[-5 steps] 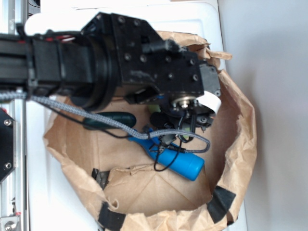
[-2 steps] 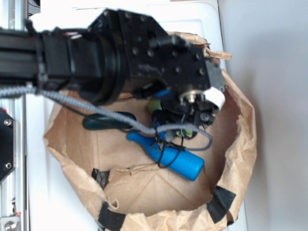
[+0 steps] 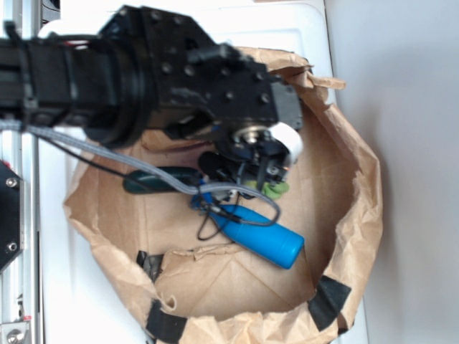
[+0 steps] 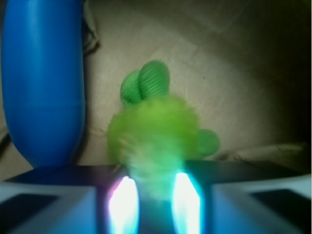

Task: Grab the green animal.

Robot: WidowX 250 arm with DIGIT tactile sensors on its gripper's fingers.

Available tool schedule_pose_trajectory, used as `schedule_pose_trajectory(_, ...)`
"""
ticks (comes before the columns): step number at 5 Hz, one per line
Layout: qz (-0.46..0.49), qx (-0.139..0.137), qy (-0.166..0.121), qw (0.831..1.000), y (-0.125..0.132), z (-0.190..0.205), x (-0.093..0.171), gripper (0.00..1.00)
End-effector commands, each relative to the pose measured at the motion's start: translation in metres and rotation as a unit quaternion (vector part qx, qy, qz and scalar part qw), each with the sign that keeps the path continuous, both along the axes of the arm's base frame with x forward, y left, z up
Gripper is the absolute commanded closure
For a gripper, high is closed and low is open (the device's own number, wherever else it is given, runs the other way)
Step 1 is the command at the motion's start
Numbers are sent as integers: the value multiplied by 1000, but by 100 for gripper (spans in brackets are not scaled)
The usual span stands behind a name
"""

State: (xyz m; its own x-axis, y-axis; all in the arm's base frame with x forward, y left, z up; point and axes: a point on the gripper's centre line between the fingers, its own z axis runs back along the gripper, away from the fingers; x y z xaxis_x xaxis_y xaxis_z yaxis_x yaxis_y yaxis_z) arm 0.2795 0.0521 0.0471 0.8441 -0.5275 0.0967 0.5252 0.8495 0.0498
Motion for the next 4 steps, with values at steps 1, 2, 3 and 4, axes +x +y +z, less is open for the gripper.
schedule_pose_trajectory(1,-3,-15,-8,1000,4,3,8,0)
schedule_pose_trajectory(2,-6,-17,-11,1000,0,-3,13,0)
schedule_pose_trajectory(3,-6,-5,-10,1000,-4,-12,17,0)
schedule_pose_trajectory(4,8,-15,-3,1000,-4,-11,22,100)
